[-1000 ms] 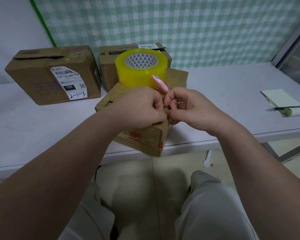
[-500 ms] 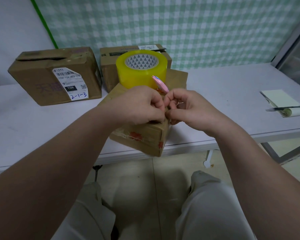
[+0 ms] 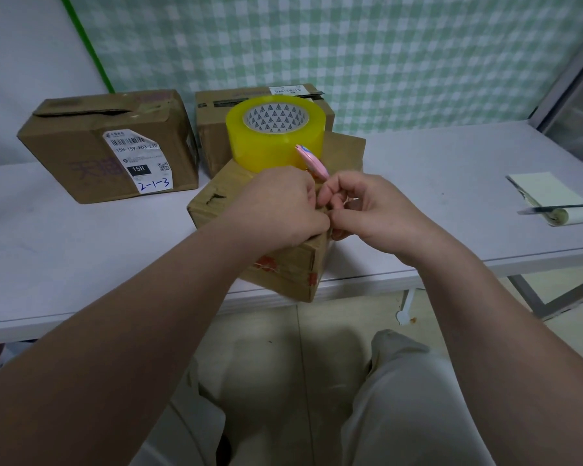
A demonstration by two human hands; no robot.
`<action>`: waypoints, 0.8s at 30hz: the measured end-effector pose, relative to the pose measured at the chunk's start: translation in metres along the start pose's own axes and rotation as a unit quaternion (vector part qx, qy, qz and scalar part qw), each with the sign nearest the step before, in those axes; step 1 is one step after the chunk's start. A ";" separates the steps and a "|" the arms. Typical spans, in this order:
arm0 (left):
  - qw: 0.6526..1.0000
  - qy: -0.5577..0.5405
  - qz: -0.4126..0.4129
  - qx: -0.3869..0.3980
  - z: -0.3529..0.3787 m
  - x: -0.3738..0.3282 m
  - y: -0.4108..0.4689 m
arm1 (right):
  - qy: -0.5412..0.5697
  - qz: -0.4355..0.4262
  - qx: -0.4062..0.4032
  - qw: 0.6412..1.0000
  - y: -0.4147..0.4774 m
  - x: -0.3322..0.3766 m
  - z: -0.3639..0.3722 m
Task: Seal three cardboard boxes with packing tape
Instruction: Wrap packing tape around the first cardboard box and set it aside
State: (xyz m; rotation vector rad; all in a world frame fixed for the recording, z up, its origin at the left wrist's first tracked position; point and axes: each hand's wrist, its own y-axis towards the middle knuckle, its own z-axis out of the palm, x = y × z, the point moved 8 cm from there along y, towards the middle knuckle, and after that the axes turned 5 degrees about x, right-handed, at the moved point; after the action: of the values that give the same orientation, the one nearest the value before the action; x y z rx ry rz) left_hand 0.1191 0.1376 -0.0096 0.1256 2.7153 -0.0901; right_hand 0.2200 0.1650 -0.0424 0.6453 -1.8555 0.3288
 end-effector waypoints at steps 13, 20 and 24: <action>0.972 -0.215 0.001 0.094 -0.006 0.024 -0.003 | 0.026 0.000 0.001 1.000 0.001 -0.003 0.000; 0.996 -0.081 0.023 0.034 -0.007 0.021 0.002 | 0.036 -0.006 -0.003 0.999 0.000 -0.006 0.001; 0.997 -0.047 0.036 0.046 -0.007 0.015 0.002 | 0.034 -0.012 -0.005 0.999 0.001 -0.006 0.002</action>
State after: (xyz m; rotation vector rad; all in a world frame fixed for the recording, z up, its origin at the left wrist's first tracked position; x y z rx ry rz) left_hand 0.1029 0.1411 -0.0092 0.2390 2.6097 -0.1960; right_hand 0.2193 0.1667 -0.0481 0.6415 -1.7822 0.3209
